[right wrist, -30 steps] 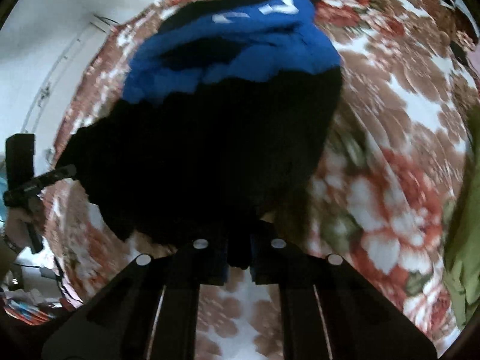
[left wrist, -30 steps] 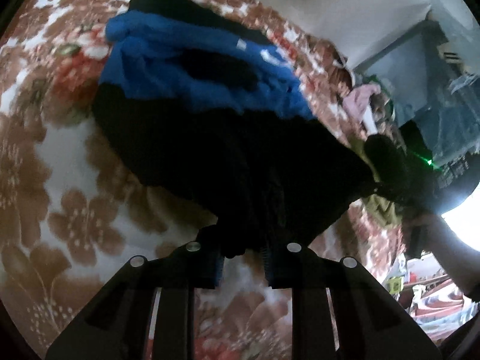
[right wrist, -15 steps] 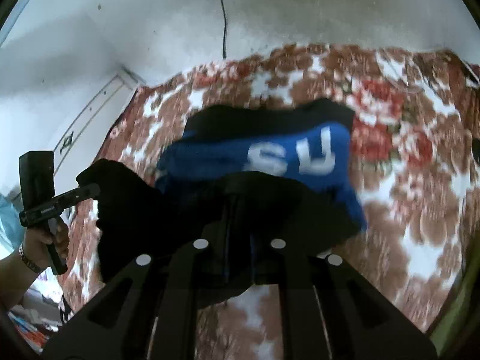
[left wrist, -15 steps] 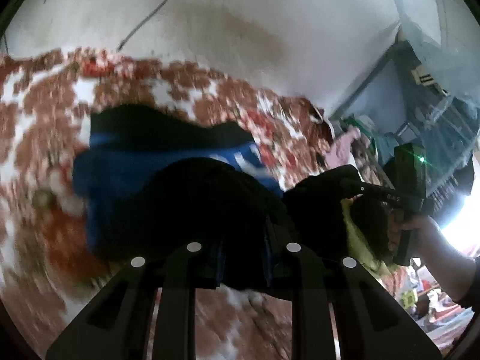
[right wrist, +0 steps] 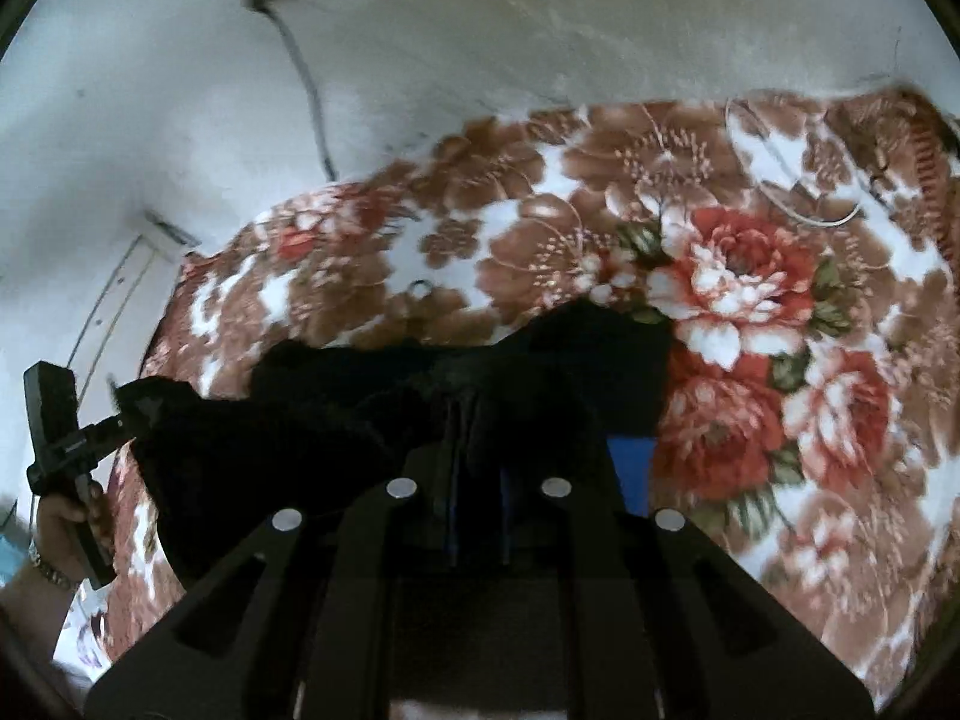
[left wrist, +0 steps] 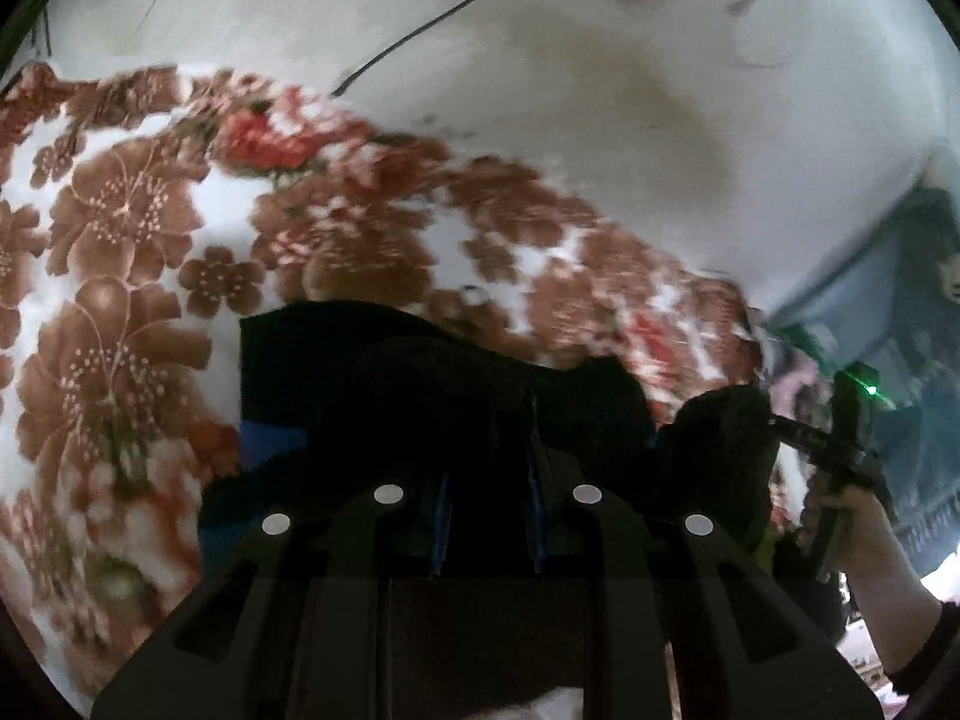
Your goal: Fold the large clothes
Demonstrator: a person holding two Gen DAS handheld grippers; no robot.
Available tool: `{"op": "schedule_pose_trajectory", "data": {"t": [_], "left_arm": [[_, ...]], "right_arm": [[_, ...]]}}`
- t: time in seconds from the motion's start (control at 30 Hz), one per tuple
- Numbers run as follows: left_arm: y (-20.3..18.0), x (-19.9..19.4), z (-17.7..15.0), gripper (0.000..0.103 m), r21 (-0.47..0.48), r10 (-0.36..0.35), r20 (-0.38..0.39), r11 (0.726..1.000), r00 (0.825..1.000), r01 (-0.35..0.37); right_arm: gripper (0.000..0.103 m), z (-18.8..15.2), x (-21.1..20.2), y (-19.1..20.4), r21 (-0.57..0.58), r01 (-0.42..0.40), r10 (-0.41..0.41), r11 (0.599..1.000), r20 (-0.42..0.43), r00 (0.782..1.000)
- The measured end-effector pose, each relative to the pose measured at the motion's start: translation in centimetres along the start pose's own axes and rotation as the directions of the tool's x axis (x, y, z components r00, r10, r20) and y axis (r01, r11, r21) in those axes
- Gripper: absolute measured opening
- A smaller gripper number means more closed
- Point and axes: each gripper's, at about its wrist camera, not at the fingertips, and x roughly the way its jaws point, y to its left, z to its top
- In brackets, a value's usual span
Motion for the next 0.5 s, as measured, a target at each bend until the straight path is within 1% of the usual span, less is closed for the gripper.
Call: {"op": "schedule_pose_trajectory", "data": {"t": [0.07, 0.2, 0.3, 0.37, 0.47, 0.5], "left_arm": [[1.9, 3.6, 1.3, 0.019, -0.014, 0.035, -0.047, 0.999, 0.998, -0.036], [5.4, 8.8, 2.5, 0.019, -0.030, 0.095, -0.112, 0.995, 0.989, -0.099], [6.7, 10.8, 3.2, 0.019, -0.017, 0.153, -0.110, 0.988, 0.982, -0.155], [7.3, 11.9, 3.7, 0.019, -0.009, 0.179, -0.107, 0.983, 0.978, -0.181], [7.7, 13.4, 4.2, 0.024, 0.035, 0.239, -0.098, 0.971, 0.966, -0.236], [7.9, 13.6, 4.4, 0.027, 0.033, 0.239, -0.096, 0.971, 0.966, -0.237]], "right_arm": [[0.010, 1.6, 3.7, -1.4, -0.024, 0.042, -0.043, 0.999, -0.033, 0.999], [0.010, 2.9, 9.3, -4.0, -0.024, 0.062, -0.064, 0.998, -0.090, 0.994], [0.010, 3.5, 12.3, -5.1, -0.053, 0.087, -0.092, 0.995, -0.114, 0.989], [0.011, 3.9, 13.9, -6.0, -0.040, 0.084, -0.089, 0.996, -0.129, 0.988], [0.011, 4.3, 15.1, -6.5, -0.037, 0.071, -0.076, 0.997, -0.130, 0.989], [0.013, 4.4, 15.3, -6.7, -0.036, 0.064, -0.068, 0.997, -0.118, 0.991]]}}
